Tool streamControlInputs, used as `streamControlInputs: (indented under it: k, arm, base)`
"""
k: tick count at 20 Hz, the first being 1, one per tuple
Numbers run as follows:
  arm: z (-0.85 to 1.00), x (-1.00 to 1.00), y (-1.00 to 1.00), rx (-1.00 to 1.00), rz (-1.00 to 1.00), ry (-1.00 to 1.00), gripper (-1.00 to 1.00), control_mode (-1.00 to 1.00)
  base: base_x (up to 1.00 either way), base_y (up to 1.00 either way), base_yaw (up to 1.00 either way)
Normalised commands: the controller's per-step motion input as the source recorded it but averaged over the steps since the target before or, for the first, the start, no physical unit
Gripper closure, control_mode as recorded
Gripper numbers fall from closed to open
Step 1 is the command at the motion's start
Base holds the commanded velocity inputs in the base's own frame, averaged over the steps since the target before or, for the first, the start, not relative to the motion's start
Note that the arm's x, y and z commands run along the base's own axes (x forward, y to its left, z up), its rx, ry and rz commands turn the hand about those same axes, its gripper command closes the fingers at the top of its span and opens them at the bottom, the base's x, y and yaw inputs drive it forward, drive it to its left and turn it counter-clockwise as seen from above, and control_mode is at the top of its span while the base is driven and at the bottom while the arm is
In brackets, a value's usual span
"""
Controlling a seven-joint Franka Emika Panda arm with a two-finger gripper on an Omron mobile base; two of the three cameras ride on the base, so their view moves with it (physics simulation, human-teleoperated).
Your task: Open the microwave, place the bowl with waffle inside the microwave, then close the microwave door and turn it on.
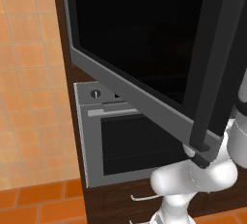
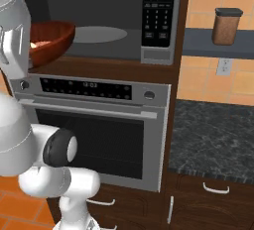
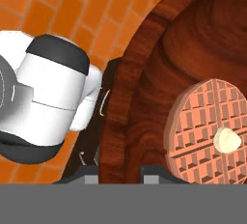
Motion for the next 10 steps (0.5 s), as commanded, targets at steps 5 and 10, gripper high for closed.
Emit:
streamControlInputs:
  k: [5, 10]
  arm:
    - [-0.17, 0.37, 0.12, 0.20, -0.06, 0.00, 1.00, -1.00]
    - [-0.48, 0.56, 0.07, 0.18, -0.23, -0.03, 1.00, -1.00]
  base:
    - [0.00, 0.00, 0.00]
    - [0.00, 0.00, 0.00]
